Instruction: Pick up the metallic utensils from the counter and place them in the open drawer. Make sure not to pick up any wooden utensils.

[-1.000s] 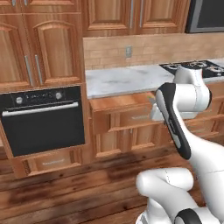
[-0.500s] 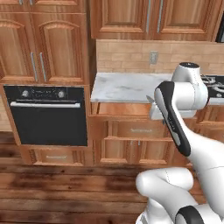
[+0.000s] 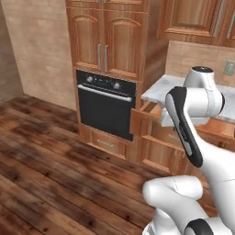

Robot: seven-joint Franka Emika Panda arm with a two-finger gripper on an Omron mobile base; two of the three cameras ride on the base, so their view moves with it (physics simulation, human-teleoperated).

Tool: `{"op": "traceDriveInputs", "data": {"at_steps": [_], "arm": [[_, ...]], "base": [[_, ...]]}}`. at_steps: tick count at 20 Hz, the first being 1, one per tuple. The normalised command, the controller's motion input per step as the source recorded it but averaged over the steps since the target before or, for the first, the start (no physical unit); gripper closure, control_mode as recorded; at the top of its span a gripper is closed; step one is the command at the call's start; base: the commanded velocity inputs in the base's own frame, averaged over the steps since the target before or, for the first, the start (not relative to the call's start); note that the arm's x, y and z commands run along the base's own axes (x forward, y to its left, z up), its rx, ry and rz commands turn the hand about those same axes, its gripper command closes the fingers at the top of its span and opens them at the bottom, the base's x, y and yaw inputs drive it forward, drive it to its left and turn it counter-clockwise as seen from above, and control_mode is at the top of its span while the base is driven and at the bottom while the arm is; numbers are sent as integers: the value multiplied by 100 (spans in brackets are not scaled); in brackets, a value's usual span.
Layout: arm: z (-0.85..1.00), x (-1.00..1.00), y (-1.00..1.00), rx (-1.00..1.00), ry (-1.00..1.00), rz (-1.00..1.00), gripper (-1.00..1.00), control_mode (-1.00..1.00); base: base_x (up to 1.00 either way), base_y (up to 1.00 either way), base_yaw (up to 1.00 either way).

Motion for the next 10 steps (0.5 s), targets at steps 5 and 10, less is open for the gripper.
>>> {"op": "traceDriveInputs", "data": {"at_steps": [5,10], "arm": [[0,0,0,0,0,0,100,100],[0,0,0,0,0,0,100,100]], "base": [[-8,-93,62],[-17,-97,27]]}}
